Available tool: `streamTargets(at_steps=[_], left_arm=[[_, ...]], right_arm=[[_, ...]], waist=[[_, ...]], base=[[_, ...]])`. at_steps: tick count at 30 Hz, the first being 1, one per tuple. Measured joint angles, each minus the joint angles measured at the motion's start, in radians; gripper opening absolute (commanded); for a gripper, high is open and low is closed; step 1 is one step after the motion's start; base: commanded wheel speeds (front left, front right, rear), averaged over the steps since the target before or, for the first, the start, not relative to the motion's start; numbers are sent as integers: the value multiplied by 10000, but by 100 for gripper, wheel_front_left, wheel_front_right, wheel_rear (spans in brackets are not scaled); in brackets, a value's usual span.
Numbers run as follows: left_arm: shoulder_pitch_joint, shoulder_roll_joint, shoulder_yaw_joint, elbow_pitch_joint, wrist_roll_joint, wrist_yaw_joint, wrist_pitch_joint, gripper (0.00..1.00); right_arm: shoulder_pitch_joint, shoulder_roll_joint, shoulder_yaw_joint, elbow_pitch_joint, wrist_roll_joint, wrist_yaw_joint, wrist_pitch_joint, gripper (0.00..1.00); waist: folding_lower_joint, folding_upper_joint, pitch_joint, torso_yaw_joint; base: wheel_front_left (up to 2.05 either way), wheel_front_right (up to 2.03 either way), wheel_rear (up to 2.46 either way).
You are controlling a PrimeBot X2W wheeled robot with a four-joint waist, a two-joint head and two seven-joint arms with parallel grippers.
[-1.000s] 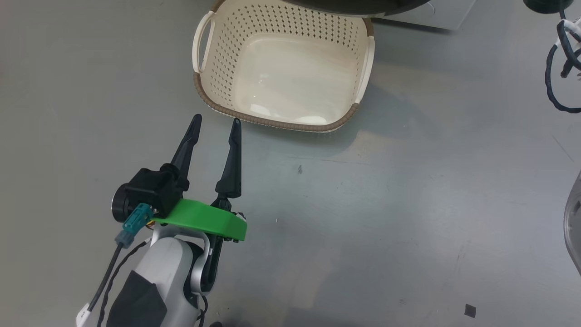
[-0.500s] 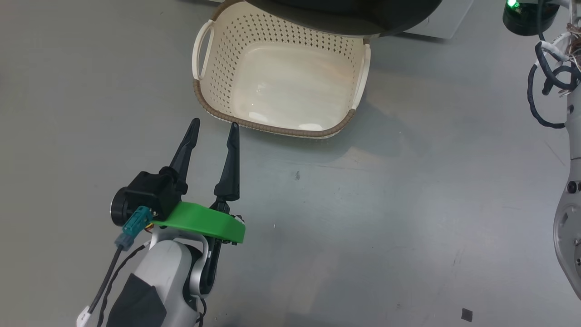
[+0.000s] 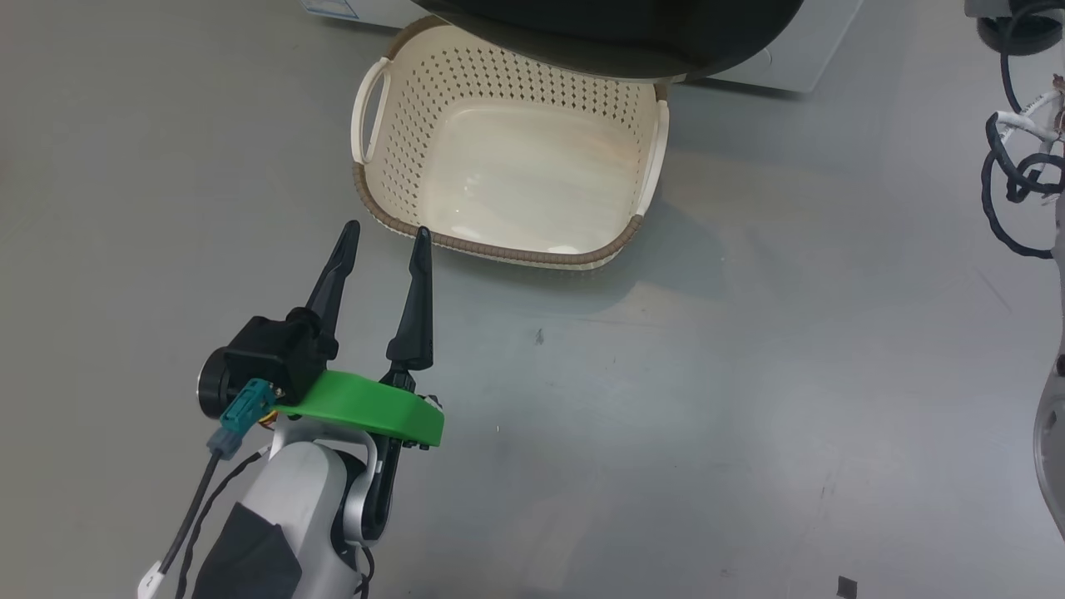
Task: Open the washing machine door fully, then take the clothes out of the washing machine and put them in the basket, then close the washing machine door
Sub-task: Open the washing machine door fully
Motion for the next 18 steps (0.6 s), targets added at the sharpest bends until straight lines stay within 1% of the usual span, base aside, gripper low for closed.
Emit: streamTargets(at_steps=[3,5,6,8,12,16,18], left_arm=[[10,2,50,46,10,0,0,100],[30,2,79,88,86,0,2,100],[42,0,105,113,111,0,0,100],[75,2,198,174,190,0,0,100],[247,6,272,295,276,0,0,100],[404,10,387,389,330,0,0,100],[483,12,449,464,382,0,2,100]], right_arm=[[141,-267,370,-230,-679,702,-472,0],[300,-458,673,-430,-1221,1254,-857,0],[394,-550,803,-504,-1453,1406,-1062,0],[646,-767,1160,-675,-2069,1465,-1478,0],[1230,-1175,1783,-1045,-3179,1459,-2387,0],[1837,-1450,2360,-1471,-4006,1442,-3336,0],[2173,-1636,2761,-1939,-4358,1381,-3824,0]], waist=[[0,0,-183,-32],[1,1,-322,-62],[0,0,-396,-80],[0,0,-553,-122],[0,0,-901,-232],[0,0,-1270,-373],[0,0,-1461,-454]], base=[[0,0,0],[0,0,0],[0,0,0],[0,0,0],[0,0,0],[0,0,0],[0,0,0]])
